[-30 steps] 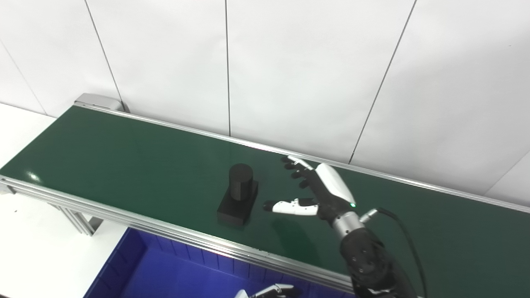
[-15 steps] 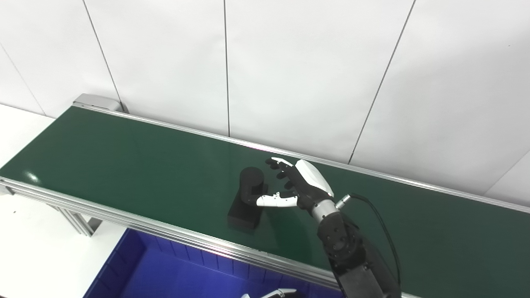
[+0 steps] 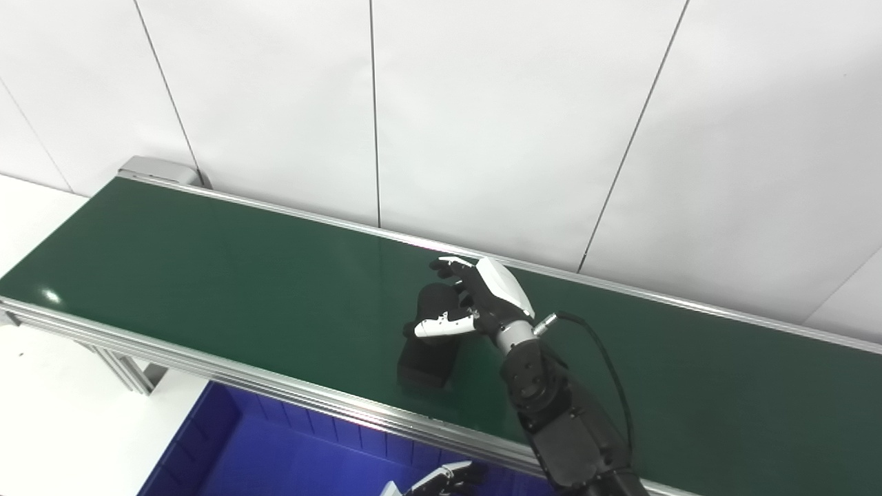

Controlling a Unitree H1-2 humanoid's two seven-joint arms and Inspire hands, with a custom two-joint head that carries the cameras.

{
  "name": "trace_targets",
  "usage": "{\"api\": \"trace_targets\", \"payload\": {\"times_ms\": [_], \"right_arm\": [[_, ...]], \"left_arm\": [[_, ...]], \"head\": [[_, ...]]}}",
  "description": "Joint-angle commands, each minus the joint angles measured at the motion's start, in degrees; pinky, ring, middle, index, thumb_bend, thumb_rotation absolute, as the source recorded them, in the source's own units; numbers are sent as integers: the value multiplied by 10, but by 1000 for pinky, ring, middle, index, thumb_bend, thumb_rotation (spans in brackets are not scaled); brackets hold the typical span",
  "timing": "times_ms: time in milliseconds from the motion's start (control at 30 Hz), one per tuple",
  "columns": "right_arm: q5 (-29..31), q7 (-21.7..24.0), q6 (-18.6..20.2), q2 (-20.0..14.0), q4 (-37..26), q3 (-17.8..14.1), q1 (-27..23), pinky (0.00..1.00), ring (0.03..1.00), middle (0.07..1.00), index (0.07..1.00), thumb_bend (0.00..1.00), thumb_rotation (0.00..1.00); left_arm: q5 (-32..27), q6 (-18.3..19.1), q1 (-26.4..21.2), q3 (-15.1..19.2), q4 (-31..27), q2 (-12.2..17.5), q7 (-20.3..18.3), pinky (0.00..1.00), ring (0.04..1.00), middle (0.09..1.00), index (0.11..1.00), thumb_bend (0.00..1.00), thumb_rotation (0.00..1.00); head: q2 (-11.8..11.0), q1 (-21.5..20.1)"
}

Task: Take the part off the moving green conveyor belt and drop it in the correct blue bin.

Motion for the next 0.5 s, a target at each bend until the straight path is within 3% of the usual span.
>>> {"api": "trace_targets", "payload": {"times_ms": [0,100,133,167,233,300,467], "right_arm": [[-3,-39,-46,7,2,-3,-25,441,519,597,736,572,30],[-4,-63,-62,6,16,0,-22,390,455,500,686,546,3],[-5,-68,-65,6,17,1,-21,382,450,493,573,530,1],[-6,-76,-65,5,15,0,-16,355,421,487,518,523,0],[-7,-90,-68,3,12,-1,-9,339,404,484,502,521,0],[-5,-97,-70,-3,-3,-3,2,306,366,422,506,517,0],[-7,-102,-59,-23,-69,-9,41,266,366,454,529,508,0]], "left_arm": [[4,-25,2,-19,-13,-21,9,622,714,780,804,936,226],[-1,-25,4,-16,-18,-19,8,614,704,774,805,930,228],[-3,-25,4,-16,-19,-18,7,614,704,775,803,930,225],[-12,-25,5,-15,-21,-18,3,618,707,780,801,931,218],[-23,-25,6,-13,-24,-17,-1,620,709,783,800,931,214],[-31,-25,5,-13,-27,-15,-2,611,708,780,799,936,211],[-49,-25,6,-13,-33,-11,-6,617,699,781,785,920,207]], "head": [[0,0],[4,-7],[4,-7],[7,-11],[10,-16],[12,-21],[19,-32]]}}
